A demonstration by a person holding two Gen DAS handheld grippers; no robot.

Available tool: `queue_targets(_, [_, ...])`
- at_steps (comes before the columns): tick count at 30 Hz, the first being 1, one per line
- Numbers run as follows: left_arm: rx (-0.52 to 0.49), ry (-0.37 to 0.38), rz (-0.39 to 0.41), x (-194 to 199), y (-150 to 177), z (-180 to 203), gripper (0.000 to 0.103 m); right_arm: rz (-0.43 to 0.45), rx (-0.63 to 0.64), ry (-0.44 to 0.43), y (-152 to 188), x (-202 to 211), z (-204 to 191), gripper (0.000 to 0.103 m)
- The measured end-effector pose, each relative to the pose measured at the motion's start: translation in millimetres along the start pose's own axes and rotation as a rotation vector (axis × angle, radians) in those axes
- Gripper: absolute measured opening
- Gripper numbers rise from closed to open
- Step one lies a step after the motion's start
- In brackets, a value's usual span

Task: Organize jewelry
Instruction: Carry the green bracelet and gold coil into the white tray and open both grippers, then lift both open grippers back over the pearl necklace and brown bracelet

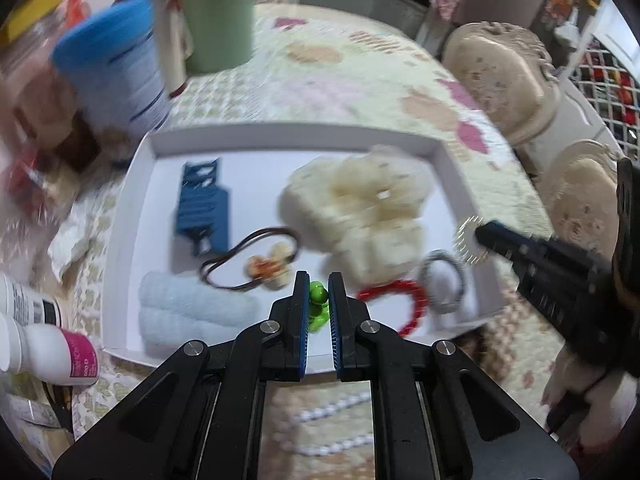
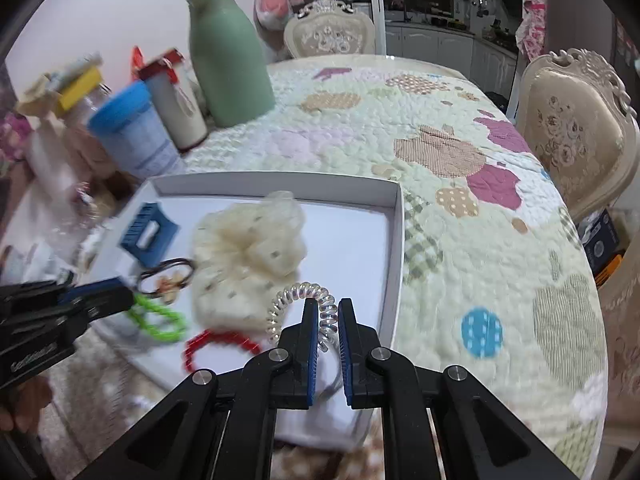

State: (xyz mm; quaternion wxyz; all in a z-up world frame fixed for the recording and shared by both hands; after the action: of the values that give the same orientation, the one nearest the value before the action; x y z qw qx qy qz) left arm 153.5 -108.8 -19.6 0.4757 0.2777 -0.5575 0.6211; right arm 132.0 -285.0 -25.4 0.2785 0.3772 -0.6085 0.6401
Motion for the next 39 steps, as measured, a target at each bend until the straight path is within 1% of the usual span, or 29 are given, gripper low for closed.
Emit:
queue_targets(3, [0.025, -0.019, -0.012, -8.3, 1.9, -14.6, 0.008, -0.035, 0.019, 0.019, -7.2, -23.2, 3.9, 0.009])
queue_targets(8, [0.037, -0.033, -0.013, -14.6, 2.9, -21.6, 0.008, -0.069, 0.042, 0.034, -14.0, -51.0, 5.4, 0.009])
queue_targets(16, [0.047, -0.044, -0.016, -23.5, 1.8, -24.0, 0.008, -0.072, 0.063, 0.054, -20.7, -64.8, 3.4, 0.009])
queue_targets(22, [0.042, -0.068, -0.009, -26.3, 0.9, -22.3, 0.008, -0.065, 0.051, 0.054, -21.6, -67.8, 4.0, 0.010])
queue_targets(24, [0.045, -0.075, -0.005, -26.0, 0.6, -22.7, 0.009, -0.070, 0.044, 0.049, -21.3, -67.2, 5.0, 0.015])
queue_targets(25, [0.042, -0.080, -0.005, -25.8, 0.7, -22.2, 0.010, -0.073, 0.040, 0.049, -20.8, -66.3, 5.4, 0.025])
queue_targets(26, [0.037, -0.087, -0.005, -25.5, 0.9, -21.4, 0.011, -0.068, 0.034, 0.046, -20.0, -63.8, 5.9, 0.032])
queue_targets(27, [0.035, -0.091, -0.004, -24.9, 1.2, -21.1, 0.018, -0.057, 0.026, 0.041, -19.5, -60.0, 6.4, 0.032])
queue_targets(28, [0.034, -0.091, -0.003, -24.0, 1.4, -20.4, 0.031, -0.048, 0.016, 0.036, -18.6, -55.7, 6.7, 0.032])
queue_targets(30, [0.040, -0.080, 0.008, -20.1, 2.3, -19.0, 0.048, -0.037, 0.003, 0.029, -16.4, -47.6, 6.4, 0.032])
queue_targets(39, [0.032, -0.118, 0.062, 2.8, 11.4, -13.0, 0.048, 0.025, -0.074, -0.009, 4.2, 3.8, -6.6, 0.033])
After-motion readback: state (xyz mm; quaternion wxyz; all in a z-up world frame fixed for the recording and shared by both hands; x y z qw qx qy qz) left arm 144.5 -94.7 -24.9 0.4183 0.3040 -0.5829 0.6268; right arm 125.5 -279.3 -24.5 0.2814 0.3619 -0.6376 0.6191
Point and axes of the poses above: each gripper's, at about its wrist camera, not at the fingertips, and x roughly against the way its jaws point, z to its right, y to its underside, the point moved 3 cm from there along -x, roughly the way its jaws point, and after that the axes turned 9 degrees about x, right-handed, at the moved point
